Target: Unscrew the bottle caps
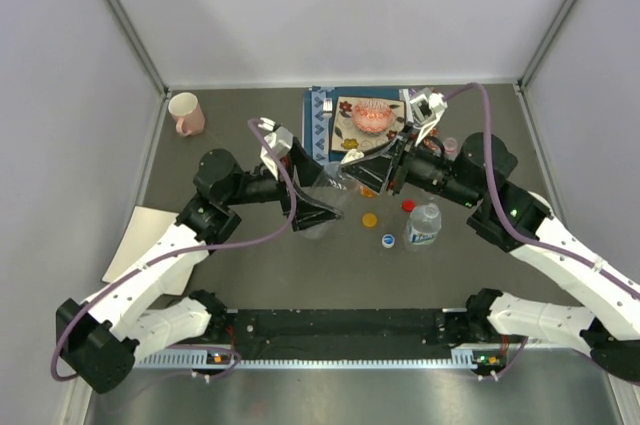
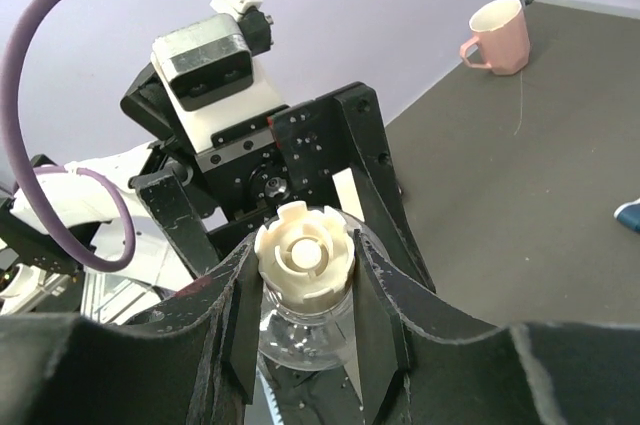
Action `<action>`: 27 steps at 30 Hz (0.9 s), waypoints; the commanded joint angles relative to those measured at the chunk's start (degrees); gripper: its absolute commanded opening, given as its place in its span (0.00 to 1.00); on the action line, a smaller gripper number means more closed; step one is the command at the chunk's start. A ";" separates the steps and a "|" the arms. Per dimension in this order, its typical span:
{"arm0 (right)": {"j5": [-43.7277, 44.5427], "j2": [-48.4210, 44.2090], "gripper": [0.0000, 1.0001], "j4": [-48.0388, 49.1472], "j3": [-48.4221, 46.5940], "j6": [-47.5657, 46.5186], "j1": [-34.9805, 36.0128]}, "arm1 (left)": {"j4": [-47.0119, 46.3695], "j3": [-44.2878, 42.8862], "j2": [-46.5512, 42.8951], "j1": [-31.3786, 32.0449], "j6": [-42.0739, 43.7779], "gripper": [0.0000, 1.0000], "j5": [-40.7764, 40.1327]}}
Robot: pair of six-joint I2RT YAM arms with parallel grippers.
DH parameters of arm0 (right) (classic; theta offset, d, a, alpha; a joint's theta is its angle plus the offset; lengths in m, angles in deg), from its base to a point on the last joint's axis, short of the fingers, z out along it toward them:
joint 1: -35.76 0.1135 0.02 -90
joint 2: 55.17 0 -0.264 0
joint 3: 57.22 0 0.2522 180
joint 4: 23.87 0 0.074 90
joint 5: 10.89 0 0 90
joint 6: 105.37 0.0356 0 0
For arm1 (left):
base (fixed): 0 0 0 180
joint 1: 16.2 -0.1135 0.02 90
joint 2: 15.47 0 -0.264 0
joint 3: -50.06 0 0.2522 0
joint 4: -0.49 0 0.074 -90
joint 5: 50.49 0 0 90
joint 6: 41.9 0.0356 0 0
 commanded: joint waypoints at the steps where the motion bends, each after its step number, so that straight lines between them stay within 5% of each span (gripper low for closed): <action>1: -3.06 -1.38 0.00 5.99 0.36 0.91 0.43 | 0.76 -2.07 1.39 0.95 0.59 0.98 -2.02; 4: -2.53 -1.74 0.00 5.55 0.71 0.55 0.43 | 1.03 -1.71 1.39 1.13 1.56 0.79 -1.84; 10: -1.21 -2.61 0.00 3.27 0.53 0.11 0.51 | 3.22 -1.89 0.34 1.13 4.11 0.57 -3.33; 13: -0.25 -3.23 0.25 2.13 0.53 -0.06 0.43 | 4.89 -2.15 -0.45 1.13 5.87 0.52 -4.48; 14: 0.19 -3.32 0.42 1.86 0.36 -0.15 0.43 | 6.29 -2.41 -0.63 1.13 7.00 0.51 -5.00; 17: 2.30 -3.67 0.64 0.19 -0.78 -0.67 0.51 | 8.58 -3.20 -1.51 1.22 9.64 0.49 -8.07; 27: 13.98 1.07 0.70 -7.27 -8.94 2.31 0.43 | 14.21 -3.21 -5.11 8.06 19.23 0.43 -36.98</action>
